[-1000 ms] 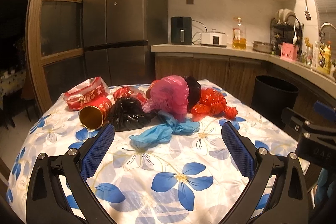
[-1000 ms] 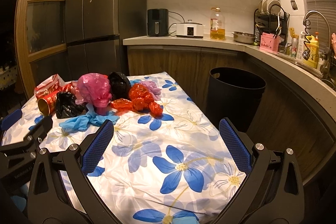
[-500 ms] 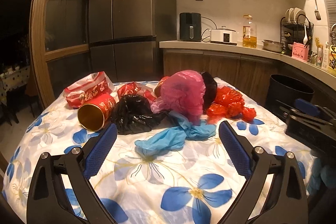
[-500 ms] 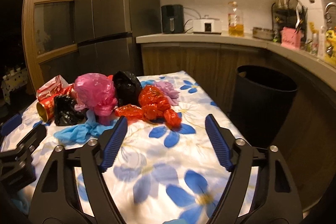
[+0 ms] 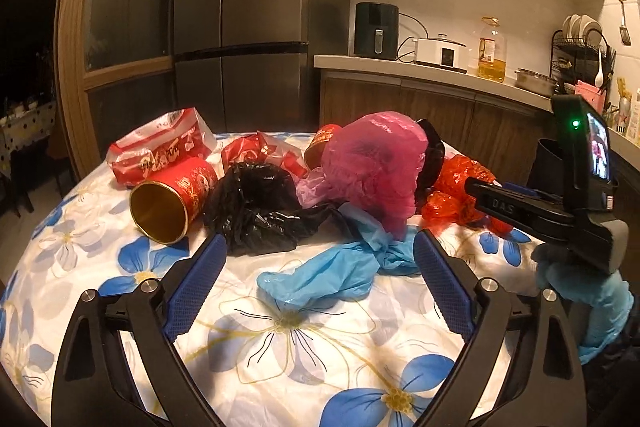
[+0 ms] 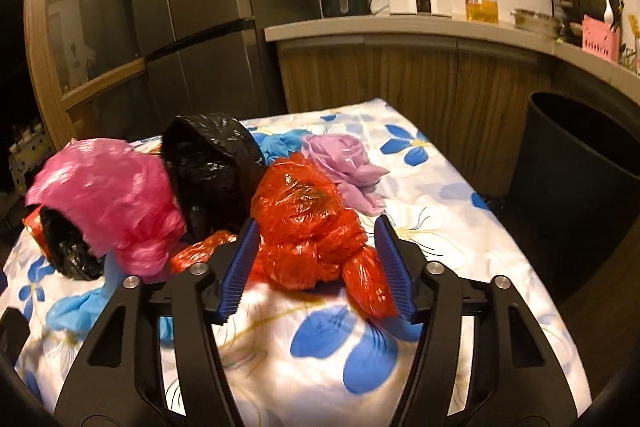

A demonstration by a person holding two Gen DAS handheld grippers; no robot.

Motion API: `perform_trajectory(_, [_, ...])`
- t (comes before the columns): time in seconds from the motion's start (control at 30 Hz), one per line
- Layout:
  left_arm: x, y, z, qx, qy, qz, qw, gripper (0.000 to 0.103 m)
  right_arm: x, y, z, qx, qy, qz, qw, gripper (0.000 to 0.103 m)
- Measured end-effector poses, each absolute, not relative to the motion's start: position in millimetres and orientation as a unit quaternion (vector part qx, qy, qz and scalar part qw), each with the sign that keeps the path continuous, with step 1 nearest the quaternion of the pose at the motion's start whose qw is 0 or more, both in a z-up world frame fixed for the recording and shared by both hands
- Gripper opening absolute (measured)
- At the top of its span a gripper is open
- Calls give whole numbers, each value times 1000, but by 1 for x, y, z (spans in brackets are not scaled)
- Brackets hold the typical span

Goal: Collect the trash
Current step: 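Grasp the red plastic bag with the right tool while the left tool grasps the blue glove, then carry the red bag and blue glove to the black bin and release both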

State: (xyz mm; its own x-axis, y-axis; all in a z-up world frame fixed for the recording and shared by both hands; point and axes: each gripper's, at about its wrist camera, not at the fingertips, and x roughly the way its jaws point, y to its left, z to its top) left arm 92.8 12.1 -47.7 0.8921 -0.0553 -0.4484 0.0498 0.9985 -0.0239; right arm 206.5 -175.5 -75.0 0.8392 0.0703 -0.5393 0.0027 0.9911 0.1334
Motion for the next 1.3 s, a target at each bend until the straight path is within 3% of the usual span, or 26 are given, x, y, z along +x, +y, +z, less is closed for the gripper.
perform_trajectory(0.1, [96,11,-49,-9,234,-34,972,79,211,-176,-78,67,287,20,955,47])
perform_trajectory(0.27, [104,4,-56,-9,254,-43,966,73,206,-175,-77,58,279,23,958,37])
perform_trajectory(0.43, [116,6,-62,-19,276,-36,960,65,179,-177,-63,45,246,21,968,35])
perform_trajectory(0.6, [133,20,-78,-52,323,-23,945,42,145,-189,-52,50,227,19,972,35])
perform_trajectory(0.73, [143,26,-91,-70,360,-32,930,33,130,-196,-48,58,224,17,973,35])
perform_trajectory(0.8, [145,25,-94,-73,370,-39,925,17,125,-197,-45,60,221,16,973,35])
perform_trajectory(0.9, [144,26,-96,-80,371,-57,923,4,120,-197,-41,59,217,12,974,35])
perform_trajectory(1.3, [112,22,-72,-96,332,-79,935,1,91,-205,-31,66,200,5,977,35])
